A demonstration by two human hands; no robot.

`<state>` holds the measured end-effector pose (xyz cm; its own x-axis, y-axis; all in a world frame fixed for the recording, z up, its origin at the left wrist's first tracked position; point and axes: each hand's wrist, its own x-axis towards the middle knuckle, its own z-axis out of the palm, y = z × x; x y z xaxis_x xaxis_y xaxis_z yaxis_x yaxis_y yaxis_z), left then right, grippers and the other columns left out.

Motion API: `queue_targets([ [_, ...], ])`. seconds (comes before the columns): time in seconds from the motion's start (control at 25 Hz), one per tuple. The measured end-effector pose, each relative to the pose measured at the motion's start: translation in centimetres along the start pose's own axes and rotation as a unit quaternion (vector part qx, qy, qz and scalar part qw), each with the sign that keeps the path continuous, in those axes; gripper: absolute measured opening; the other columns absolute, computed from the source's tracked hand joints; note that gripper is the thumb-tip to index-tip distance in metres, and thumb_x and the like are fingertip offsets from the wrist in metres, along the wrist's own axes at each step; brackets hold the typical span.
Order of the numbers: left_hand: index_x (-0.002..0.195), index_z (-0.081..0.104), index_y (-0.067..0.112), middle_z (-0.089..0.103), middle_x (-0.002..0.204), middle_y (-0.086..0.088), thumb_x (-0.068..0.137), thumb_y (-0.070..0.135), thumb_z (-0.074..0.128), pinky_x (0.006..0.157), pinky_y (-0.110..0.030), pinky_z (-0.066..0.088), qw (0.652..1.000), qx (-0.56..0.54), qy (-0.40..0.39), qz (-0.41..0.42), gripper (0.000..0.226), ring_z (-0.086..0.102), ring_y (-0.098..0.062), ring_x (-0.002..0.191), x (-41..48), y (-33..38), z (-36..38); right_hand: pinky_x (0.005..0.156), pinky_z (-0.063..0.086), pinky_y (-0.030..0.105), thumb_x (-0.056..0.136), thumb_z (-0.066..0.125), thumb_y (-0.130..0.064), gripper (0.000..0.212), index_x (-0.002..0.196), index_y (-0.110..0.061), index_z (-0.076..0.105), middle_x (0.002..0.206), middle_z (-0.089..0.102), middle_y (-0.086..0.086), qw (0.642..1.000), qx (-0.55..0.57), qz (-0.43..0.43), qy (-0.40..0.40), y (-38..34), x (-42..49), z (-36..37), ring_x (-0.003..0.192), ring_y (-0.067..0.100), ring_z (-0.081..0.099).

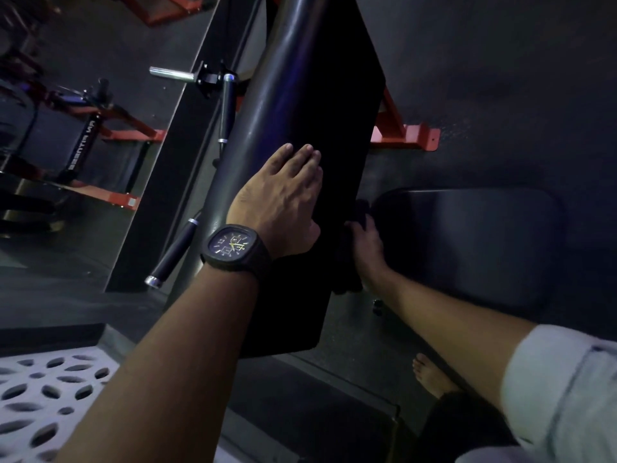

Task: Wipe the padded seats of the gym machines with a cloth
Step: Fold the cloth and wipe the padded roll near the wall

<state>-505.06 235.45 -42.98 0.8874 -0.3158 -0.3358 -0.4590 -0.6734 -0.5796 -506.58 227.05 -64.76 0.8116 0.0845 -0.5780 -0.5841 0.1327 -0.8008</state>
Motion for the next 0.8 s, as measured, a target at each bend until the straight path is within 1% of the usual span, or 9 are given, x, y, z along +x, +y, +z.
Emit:
queue_targets([
  [0.08,0.151,0.042,0.002,0.032,0.163,-0.015,0.079,0.047,0.035,0.126,-0.043,0.011,1.000,0.001,-0.002,-0.006,0.085,0.023,-0.026,0.154,-0.3,0.0,0.0,0.100,0.050,0.043,0.098,0.054,-0.031,0.041,0.139,-0.025,0.053,0.119,0.068,0.008,1.000,0.011,0.004,-0.001,0.0,0.4,-0.5,0.110,0.030,0.064],
  [0.2,0.152,0.040,0.003,0.030,0.164,-0.014,0.081,0.048,0.036,0.127,-0.043,0.009,1.000,-0.003,-0.008,-0.006,0.084,0.020,-0.025,0.155,-0.7,0.4,0.0,0.098,0.047,0.034,0.101,0.054,-0.029,0.044,0.144,-0.020,0.048,0.125,0.065,0.009,0.998,0.022,0.012,0.056,-1.6,1.4,0.5,0.113,0.026,0.062],
  [0.36,0.147,0.048,0.000,0.037,0.160,-0.016,0.077,0.045,0.039,0.126,-0.044,0.014,1.000,-0.014,0.004,-0.011,0.083,0.028,-0.027,0.152,-1.8,0.8,0.1,0.080,0.047,0.026,0.101,0.052,-0.021,0.038,0.138,-0.016,0.053,0.113,0.065,0.003,0.998,0.051,0.023,-0.017,1.2,-2.0,0.2,0.099,0.019,0.063],
  [0.4,0.147,0.048,0.000,0.037,0.160,-0.016,0.077,0.044,0.040,0.126,-0.044,0.014,1.000,-0.020,0.005,-0.010,0.083,0.028,-0.028,0.152,-1.9,0.8,0.1,0.077,0.048,0.025,0.101,0.052,-0.020,0.036,0.137,-0.016,0.054,0.111,0.065,0.002,0.997,0.070,0.024,-0.006,0.5,-1.0,0.0,0.095,0.016,0.063],
  [0.48,0.148,0.046,0.000,0.036,0.161,-0.016,0.077,0.044,0.038,0.126,-0.043,0.012,0.999,-0.031,0.000,-0.010,0.084,0.027,-0.027,0.152,-2.2,1.1,0.1,0.080,0.050,0.028,0.100,0.053,-0.023,0.038,0.137,-0.019,0.053,0.111,0.066,0.001,0.996,0.079,0.028,0.022,-0.6,0.5,0.5,0.095,0.018,0.064],
  [0.56,0.148,0.047,0.000,0.036,0.160,-0.016,0.077,0.044,0.038,0.126,-0.043,0.013,0.999,-0.032,-0.001,-0.015,0.083,0.027,-0.027,0.152,-2.8,1.5,0.2,0.078,0.050,0.028,0.101,0.052,-0.023,0.036,0.137,-0.018,0.052,0.106,0.065,0.000,0.996,0.077,0.034,0.040,1.0,-1.3,1.1,0.092,0.018,0.062],
  [0.64,0.148,0.047,0.001,0.036,0.161,-0.016,0.078,0.043,0.037,0.126,-0.043,0.013,0.999,-0.033,0.004,-0.019,0.082,0.027,-0.027,0.152,-3.4,1.6,0.3,0.067,0.050,0.019,0.102,0.049,-0.018,0.030,0.131,-0.013,0.054,0.099,0.063,0.001,0.994,0.093,0.053,-0.011,3.2,-4.5,1.1,0.087,0.016,0.061],
  [0.68,0.149,0.046,0.001,0.035,0.161,-0.015,0.078,0.043,0.037,0.126,-0.042,0.012,0.999,-0.037,0.005,-0.021,0.082,0.026,-0.026,0.153,-3.7,1.6,0.4,0.065,0.049,0.017,0.102,0.050,-0.016,0.029,0.130,-0.012,0.055,0.099,0.063,0.001,0.994,0.097,0.051,-0.009,3.6,-4.8,1.0,0.087,0.016,0.061],
  [0.8,0.150,0.043,0.001,0.033,0.162,-0.015,0.079,0.042,0.036,0.126,-0.042,0.011,0.999,-0.045,0.004,-0.023,0.082,0.024,-0.025,0.153,-4.4,2.0,0.4,0.077,0.048,0.026,0.100,0.053,-0.021,0.036,0.136,-0.017,0.052,0.105,0.064,0.000,0.994,0.093,0.023,0.055,2.7,-3.3,1.9,0.090,0.016,0.061],
])
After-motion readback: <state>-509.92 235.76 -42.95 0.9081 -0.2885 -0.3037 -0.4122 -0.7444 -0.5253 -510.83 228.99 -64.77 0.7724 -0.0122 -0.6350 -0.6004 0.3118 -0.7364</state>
